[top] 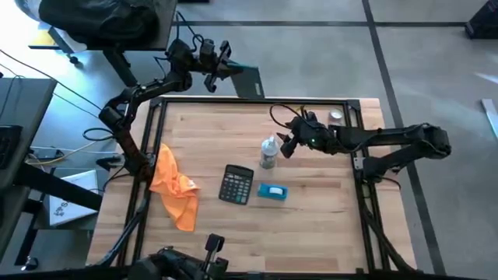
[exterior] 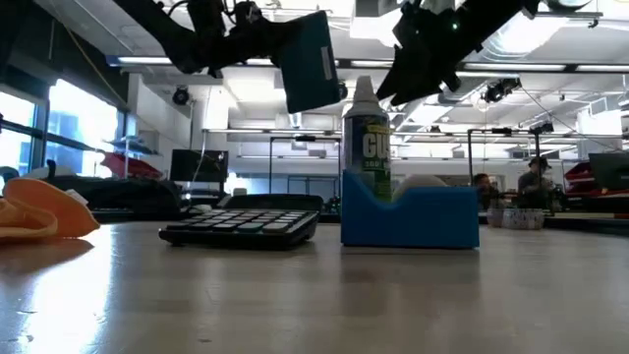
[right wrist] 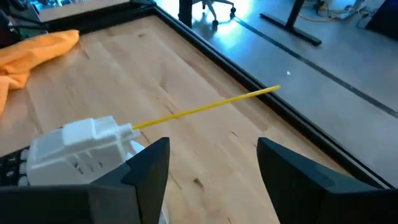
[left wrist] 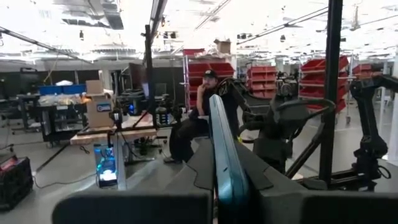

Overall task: Apply microfiber cloth
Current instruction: Spray the back of the cellphone with spray bottle

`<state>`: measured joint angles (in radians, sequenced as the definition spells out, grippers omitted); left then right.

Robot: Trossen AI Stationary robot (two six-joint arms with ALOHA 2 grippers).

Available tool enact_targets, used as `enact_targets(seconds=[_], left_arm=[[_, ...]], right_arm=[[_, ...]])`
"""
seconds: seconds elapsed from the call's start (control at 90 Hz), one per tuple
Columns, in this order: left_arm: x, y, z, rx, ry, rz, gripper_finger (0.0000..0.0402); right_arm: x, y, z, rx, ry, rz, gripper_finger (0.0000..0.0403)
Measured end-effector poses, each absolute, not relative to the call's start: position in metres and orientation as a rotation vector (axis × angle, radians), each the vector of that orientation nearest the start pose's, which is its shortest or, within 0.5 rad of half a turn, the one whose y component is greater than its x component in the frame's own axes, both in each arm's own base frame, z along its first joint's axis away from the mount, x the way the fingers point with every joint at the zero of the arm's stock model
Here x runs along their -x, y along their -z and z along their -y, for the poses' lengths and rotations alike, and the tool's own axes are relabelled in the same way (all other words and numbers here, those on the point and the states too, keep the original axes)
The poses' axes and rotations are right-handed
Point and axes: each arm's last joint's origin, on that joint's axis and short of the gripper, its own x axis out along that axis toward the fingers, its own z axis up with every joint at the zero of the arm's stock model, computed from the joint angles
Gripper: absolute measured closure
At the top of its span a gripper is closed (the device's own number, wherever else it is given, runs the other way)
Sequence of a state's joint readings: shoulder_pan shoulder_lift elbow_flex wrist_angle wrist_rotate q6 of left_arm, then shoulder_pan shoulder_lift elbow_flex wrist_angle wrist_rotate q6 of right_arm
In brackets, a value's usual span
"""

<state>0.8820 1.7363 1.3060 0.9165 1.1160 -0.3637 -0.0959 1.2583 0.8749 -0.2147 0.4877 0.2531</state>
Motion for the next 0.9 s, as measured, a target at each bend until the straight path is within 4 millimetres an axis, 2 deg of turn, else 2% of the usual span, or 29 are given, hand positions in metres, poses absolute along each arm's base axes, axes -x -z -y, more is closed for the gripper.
enact_targets(seconds=[0.222,0.444,0.567,0.9], left_arm=[[-0.263,-0.354,-0.279,-0.05,0.272,0.216,0.0401],[-0.263,-0.354,-0.279,-0.051,0.27,0.217,0.0401],[-0.263,-0.354,-0.279,-0.05,0.27,0.217,0.0401],[-0.263,-0.354,-0.279,-0.05,0.269,0.217,0.0401]], right_arm=[[-0.262,-0.267,0.04,-0.121,0.639,-0.518,0.0192],[-0.273,-0.257,0.043,-0.094,0.63,-0.532,0.0192],[-0.278,-0.258,0.044,-0.074,0.602,-0.503,0.0192],[-0.267,-0.27,0.043,-0.071,0.605,-0.482,0.0192]])
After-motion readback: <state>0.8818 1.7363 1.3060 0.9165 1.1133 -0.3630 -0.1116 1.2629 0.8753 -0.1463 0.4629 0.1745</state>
